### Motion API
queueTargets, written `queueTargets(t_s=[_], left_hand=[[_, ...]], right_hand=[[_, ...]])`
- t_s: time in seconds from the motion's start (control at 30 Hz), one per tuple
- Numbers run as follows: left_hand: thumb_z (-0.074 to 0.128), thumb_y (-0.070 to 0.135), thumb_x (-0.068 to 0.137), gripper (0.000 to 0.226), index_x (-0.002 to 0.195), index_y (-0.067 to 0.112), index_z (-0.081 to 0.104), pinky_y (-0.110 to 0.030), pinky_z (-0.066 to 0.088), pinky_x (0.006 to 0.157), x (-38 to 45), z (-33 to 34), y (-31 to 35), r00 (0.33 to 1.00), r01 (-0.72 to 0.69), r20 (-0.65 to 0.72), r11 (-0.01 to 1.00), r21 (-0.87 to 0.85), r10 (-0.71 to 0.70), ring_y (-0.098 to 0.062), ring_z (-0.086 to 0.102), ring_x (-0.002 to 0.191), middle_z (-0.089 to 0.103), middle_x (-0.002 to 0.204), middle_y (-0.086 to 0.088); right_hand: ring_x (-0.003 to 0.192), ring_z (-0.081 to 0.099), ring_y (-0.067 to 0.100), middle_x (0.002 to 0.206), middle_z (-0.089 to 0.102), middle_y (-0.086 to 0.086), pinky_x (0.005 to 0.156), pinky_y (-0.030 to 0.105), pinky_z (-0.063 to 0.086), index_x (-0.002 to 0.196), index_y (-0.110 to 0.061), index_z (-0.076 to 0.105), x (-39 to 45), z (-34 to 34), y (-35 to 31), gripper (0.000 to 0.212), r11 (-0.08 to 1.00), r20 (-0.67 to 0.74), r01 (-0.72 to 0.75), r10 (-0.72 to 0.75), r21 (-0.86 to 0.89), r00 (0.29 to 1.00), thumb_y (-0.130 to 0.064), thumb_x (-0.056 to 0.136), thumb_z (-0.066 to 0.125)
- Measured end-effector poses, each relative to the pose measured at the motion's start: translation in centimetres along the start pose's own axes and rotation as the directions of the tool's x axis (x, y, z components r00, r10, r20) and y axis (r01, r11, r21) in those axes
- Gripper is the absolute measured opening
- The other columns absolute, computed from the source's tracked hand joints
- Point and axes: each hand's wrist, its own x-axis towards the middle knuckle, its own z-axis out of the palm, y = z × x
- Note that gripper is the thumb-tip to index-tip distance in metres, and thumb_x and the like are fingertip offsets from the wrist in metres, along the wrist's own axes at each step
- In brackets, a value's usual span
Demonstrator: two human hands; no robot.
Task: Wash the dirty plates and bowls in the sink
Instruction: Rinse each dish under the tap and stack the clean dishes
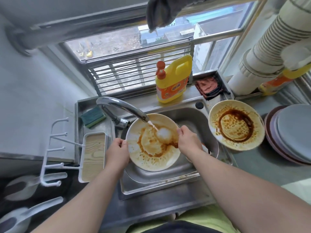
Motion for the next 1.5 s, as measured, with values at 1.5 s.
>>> queueTargets(t_s=[1.5], left_hand=[[0.07,0.027,0.102,0.017,0.112,0.015,0.076,-0.028,0.059,0.066,0.8,0.0,7.6,0.998,-0.055,-0.027,0.777,-0.627,0.048,-0.008,0.07,0.074,0.079,0.095,0.0]], right_hand=[[0.069,0.076,0.026,0.106,0.069,0.009,0.056,0.028,0.059,0.103,-0.021,0.057,-0.2,2.0,-1.4,0.034,0.807,0.075,-0.219,0.213,0.548,0.974,-0.043,0.113,0.034]])
